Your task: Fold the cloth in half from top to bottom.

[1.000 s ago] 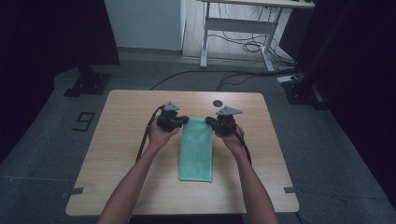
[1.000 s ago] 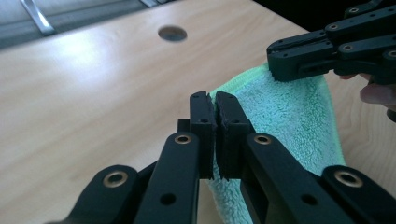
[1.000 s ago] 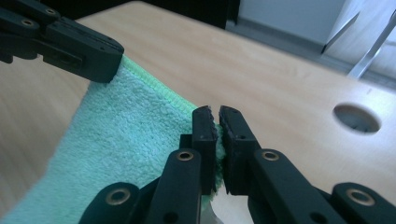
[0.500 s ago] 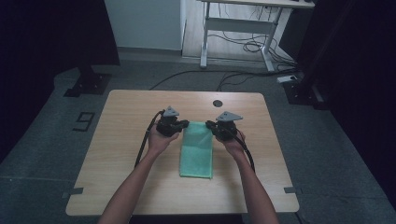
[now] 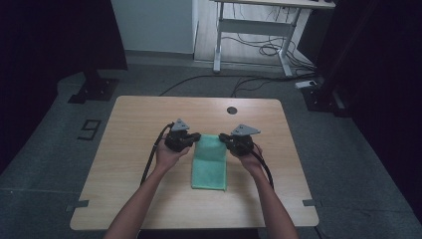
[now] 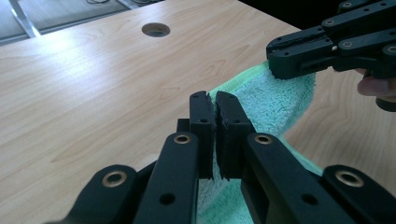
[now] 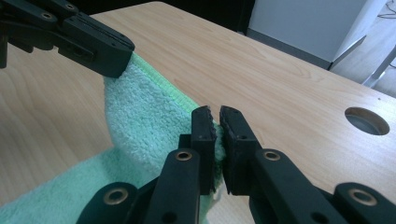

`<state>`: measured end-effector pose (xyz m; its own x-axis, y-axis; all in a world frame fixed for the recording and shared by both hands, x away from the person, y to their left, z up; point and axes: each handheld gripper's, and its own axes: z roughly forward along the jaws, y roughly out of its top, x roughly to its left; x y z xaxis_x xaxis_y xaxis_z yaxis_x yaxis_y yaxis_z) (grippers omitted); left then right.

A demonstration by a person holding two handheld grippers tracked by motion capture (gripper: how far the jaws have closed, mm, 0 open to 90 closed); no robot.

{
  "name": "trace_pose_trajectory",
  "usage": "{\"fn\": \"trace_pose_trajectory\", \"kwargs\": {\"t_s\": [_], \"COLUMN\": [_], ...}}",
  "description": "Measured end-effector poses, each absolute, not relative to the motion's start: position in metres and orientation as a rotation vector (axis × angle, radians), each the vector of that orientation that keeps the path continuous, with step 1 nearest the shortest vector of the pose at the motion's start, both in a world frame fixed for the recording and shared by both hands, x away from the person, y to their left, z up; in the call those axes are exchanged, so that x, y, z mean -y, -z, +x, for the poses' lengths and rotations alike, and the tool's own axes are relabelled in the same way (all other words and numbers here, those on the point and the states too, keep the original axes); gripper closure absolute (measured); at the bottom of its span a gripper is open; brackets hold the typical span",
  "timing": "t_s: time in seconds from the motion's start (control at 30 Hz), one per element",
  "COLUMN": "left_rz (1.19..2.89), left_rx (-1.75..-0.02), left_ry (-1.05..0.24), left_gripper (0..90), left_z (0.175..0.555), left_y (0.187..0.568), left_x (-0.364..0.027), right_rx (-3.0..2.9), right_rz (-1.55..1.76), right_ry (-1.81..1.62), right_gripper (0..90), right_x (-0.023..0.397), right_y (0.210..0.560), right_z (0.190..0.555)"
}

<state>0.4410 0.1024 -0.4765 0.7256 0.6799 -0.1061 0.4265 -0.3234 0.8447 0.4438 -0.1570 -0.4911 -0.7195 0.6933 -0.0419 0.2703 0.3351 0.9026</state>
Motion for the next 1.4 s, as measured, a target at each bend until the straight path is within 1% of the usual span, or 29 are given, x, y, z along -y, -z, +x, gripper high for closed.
{"fn": "trace_pose_trajectory", "kwargs": {"t_s": [0.67, 1.17, 1.4], "left_rz": [1.978, 2.003, 2.013], "left_rx": [-0.815, -0.806, -0.810], "left_ry": [-0.354, -0.314, -0.300], "left_gripper": [85.6, 85.4, 85.3], "left_z": [0.409, 0.392, 0.383], "left_y": [0.477, 0.485, 0.492], "left_x": [-0.110, -0.111, -0.115], "right_rx": [-2.220, -2.261, -2.281], "right_rz": [0.794, 0.774, 0.759], "right_ry": [-1.372, -1.387, -1.401], "right_gripper": [83.8, 83.8, 83.7], "right_x": [0.153, 0.154, 0.155], "right_y": [0.494, 0.508, 0.508], "right_z": [0.414, 0.395, 0.388]}}
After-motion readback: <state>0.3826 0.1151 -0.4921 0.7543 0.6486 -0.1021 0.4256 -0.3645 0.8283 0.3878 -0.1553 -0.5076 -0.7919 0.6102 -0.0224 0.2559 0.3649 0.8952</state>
